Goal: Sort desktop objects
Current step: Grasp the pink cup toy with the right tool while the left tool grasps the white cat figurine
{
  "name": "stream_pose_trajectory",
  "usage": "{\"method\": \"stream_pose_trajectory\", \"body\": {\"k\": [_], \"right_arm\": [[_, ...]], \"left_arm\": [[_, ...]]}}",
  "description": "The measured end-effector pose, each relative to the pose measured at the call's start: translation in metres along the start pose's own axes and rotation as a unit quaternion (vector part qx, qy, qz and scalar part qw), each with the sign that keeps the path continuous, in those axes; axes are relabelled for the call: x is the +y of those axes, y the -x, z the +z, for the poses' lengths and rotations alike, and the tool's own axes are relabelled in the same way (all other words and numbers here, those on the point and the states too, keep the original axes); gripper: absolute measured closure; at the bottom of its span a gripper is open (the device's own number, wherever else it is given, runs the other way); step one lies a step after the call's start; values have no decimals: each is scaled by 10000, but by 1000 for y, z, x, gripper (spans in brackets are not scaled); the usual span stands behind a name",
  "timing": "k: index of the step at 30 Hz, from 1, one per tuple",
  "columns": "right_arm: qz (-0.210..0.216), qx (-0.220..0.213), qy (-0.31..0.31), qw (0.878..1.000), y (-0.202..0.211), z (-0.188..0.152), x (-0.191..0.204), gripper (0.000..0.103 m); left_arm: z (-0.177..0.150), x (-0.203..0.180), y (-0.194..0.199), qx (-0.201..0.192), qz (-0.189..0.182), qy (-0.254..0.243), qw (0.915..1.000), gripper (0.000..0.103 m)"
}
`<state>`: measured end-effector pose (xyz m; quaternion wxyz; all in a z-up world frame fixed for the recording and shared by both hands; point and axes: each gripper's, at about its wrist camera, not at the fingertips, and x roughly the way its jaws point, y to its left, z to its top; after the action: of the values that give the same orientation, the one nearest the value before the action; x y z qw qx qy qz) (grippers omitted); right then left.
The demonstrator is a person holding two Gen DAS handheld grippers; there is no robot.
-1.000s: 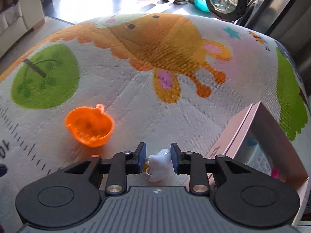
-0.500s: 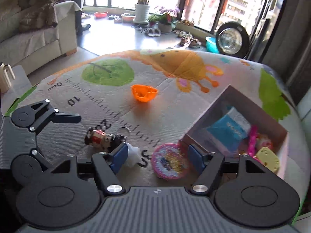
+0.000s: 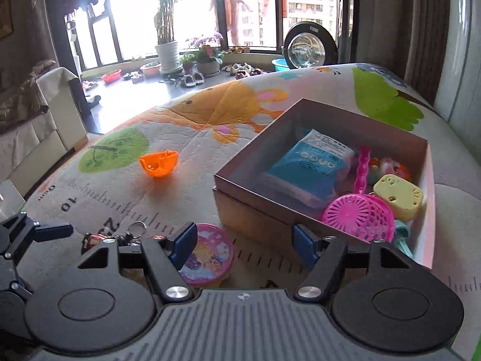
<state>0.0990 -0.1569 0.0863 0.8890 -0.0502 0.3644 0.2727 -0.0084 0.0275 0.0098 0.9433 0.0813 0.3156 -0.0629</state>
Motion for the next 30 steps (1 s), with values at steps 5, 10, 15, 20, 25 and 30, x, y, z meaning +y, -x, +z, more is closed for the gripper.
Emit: {"method": "stream_pose_trajectory", "body": {"k": [5,10,15,20,25,30], "right_arm": [[-6,34,256,9997,-11,-18,22,31],[-39,38,-124,9999,-4,-37,8,50],[-464,-168,-254,9985,24,-66,-2,50],[-620,-326,-575,9959,41,-90,-7,32],[-448,-391,-832,9948,36,-107,-8,24],[-518,-429,-696,9953,34,-109,-1,21]], "left_arm": [[1,-2,-2,71,46,-44,10000,0],[1,-5,-3,118,107,-104,9998,0],[6,-4,-9,251,213,-26,9995,0],[15,-4,-18,262,612,21,9978,0],[21,5,-18,213,1262,17,9918,0],[26,0,1,-91,512,67,9986,0]]}}
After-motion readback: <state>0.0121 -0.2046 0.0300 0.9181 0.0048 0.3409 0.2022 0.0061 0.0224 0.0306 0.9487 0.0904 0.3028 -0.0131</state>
